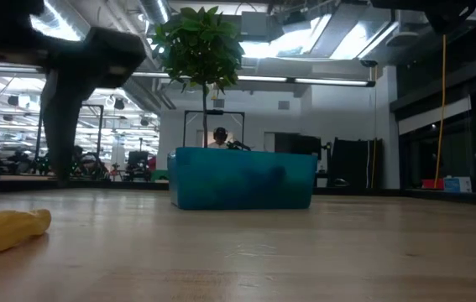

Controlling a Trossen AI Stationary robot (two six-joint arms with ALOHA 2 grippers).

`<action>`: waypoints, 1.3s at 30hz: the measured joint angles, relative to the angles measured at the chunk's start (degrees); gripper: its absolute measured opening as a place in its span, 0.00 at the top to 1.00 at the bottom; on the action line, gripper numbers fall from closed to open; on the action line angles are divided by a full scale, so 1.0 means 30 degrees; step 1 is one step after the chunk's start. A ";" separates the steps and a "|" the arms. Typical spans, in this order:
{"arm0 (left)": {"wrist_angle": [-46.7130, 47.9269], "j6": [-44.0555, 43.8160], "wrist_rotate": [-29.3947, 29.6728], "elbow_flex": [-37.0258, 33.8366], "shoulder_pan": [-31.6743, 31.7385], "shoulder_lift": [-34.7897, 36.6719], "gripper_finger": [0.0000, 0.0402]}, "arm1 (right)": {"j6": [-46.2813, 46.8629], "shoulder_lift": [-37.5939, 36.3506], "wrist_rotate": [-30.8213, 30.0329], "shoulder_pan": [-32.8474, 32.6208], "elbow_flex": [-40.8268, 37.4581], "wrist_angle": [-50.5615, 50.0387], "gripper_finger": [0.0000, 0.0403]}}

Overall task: Pick and placing Produce into tupperware
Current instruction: Put the yellow corn into the blue bin

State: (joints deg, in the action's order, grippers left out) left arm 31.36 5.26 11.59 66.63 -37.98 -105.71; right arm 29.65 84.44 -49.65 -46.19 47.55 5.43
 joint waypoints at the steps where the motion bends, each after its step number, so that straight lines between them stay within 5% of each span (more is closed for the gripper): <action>1: -0.0025 0.0007 -0.0107 0.0000 0.0035 -0.0088 0.37 | 0.0000 0.0000 0.0001 0.0000 0.0000 0.0000 0.50; 22: -0.0399 0.0192 -0.2167 0.0076 0.0752 -0.1857 0.39 | -0.0044 0.0005 0.0088 0.0000 0.0000 -0.0015 0.50; 39: -0.0727 -0.3011 -0.2248 0.0018 0.0313 -0.1893 0.97 | -0.0044 0.0007 0.0091 0.0000 -0.0002 -0.0029 0.50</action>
State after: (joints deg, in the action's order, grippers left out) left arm 29.18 -3.78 4.85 66.69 -37.04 -111.39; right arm 29.52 84.47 -49.38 -46.19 47.54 5.34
